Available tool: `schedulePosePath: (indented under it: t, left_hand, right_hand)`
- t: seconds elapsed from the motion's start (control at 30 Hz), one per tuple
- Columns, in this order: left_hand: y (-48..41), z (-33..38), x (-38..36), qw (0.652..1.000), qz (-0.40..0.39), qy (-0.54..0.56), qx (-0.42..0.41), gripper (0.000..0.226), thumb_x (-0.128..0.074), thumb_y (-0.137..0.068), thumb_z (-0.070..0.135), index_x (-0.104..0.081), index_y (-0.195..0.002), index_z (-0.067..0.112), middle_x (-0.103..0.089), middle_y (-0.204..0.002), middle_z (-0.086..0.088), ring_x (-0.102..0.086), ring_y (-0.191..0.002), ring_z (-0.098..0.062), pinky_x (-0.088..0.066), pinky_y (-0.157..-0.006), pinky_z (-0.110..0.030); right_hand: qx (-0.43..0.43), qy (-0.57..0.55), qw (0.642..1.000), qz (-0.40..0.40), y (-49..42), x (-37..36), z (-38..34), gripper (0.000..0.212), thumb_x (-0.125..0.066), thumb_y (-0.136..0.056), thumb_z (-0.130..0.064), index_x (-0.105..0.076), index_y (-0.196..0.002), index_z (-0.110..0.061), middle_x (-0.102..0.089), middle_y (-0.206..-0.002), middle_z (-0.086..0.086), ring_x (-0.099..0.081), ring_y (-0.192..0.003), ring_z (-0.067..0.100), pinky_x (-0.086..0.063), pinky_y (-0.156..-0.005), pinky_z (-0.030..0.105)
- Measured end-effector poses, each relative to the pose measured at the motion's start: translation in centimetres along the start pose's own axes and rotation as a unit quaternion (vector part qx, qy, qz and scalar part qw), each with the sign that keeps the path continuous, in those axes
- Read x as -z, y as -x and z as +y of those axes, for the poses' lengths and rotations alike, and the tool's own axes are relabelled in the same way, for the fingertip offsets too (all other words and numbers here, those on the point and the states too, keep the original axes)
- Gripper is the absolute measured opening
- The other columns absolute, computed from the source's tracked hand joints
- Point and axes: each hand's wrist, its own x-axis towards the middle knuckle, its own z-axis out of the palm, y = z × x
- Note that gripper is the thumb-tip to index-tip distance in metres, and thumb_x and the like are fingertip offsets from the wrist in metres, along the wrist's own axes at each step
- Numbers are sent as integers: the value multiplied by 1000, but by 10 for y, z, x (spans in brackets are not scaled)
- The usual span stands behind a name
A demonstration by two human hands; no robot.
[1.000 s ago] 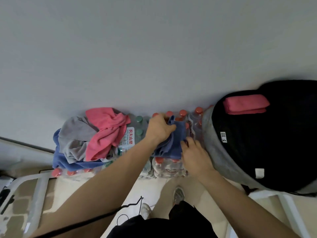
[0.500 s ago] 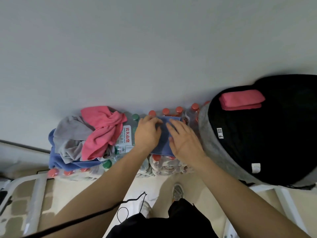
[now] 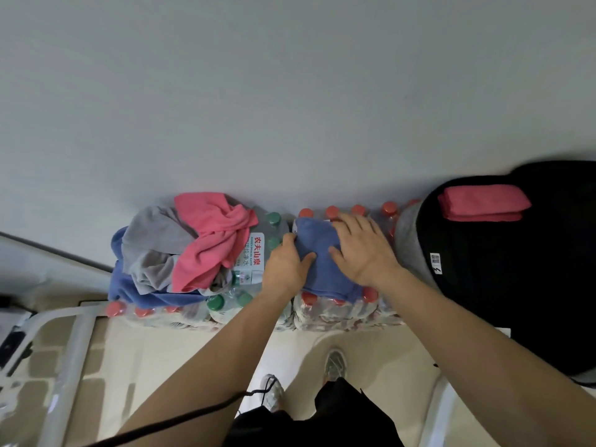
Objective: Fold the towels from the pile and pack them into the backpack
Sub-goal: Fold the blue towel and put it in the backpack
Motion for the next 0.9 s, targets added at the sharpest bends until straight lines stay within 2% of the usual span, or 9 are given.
schedulePosePath:
  t: [0.07, 0.17, 0.23, 0.27, 0.33, 0.43, 0.63, 0.77, 0.9]
  left_hand:
    - [0, 0, 12, 999, -20, 28, -41, 51, -69, -87, 32, -48, -131, 16, -63, -120, -8, -58, -106, -30, -39, -77, -31]
    - [-5, -1, 34, 993, -65, 25, -98, 52, -77, -80, 31, -58, -128, 25, -67, -115, -1, -60, -102, -21, -42, -80, -29]
    - [-10, -2, 48, 990, -92, 21, -107, 54, -81, -76, 31, -62, -127, 27, -68, -113, 1, -62, -101, -18, -46, -87, -30]
    - [-13, -4, 54, 989, -101, 25, -102, 53, -82, -74, 30, -63, -124, 27, -68, -111, 2, -62, -100, -16, -47, -88, -30]
    - [-15, -8, 65, 989, -118, 23, -82, 42, -83, -71, 27, -68, -111, 24, -68, -101, 4, -62, -91, -15, -49, -80, -27]
    - [-18, -13, 74, 987, -144, -20, -65, 15, -78, -72, 25, -64, -77, 22, -60, -69, 6, -55, -68, -16, -41, -58, -26]
    - [-38, -4, 64, 998, -24, -32, -57, 24, -76, -76, 33, -65, -90, 18, -69, -80, 2, -65, -72, -21, -52, -67, -35]
    - [-45, 11, 41, 998, -3, 67, -4, 17, -67, -81, 12, -61, -97, 11, -71, -82, -8, -68, -55, -19, -58, -57, -34]
    - [-51, 13, 32, 980, -10, 190, 55, 18, -63, -84, 0, -57, -96, 11, -71, -86, -17, -72, -64, -28, -61, -62, -44]
  right_hand:
    - [17, -60, 998, 0, -17, 18, 1, 72, -54, -90, -29, -23, -153, -15, -28, -159, 6, -28, -143, 29, -23, -118, 45]
    - [42, -151, 980, -121, -35, 42, -2, 91, -61, -81, -16, -12, -156, -28, -32, -157, 2, -30, -141, 27, -33, -113, 43]
    - [65, -181, 967, -165, -38, 52, -4, 72, -65, -74, -20, -44, -143, -28, -56, -137, 1, -53, -122, 24, -46, -100, 39]
    - [70, -186, 964, -179, -37, 55, -6, 51, -65, -71, -22, -61, -122, -25, -67, -118, 2, -62, -106, 24, -52, -90, 41]
    - [55, -197, 958, -203, -36, 54, -3, 20, -68, -72, -19, -66, -91, -18, -70, -90, 6, -66, -85, 27, -54, -75, 44]
    - [-15, -224, 944, -242, -28, 49, 9, 17, -73, -79, -23, -65, -93, -18, -69, -97, 4, -66, -93, 25, -51, -80, 38]
    - [-107, -210, 964, -120, -20, 34, 22, 31, -73, -84, -22, -64, -113, -15, -68, -108, 7, -67, -91, 24, -53, -78, 33]
    - [-239, -401, 880, -90, -21, 20, 17, 26, -63, -90, -2, -55, -111, -15, -67, -85, 11, -69, -55, 21, -55, -50, 31]
    - [-272, -482, 830, -66, -21, 14, 22, 29, -63, -87, 4, -58, -99, -21, -66, -97, 18, -72, -63, 30, -62, -69, 44]
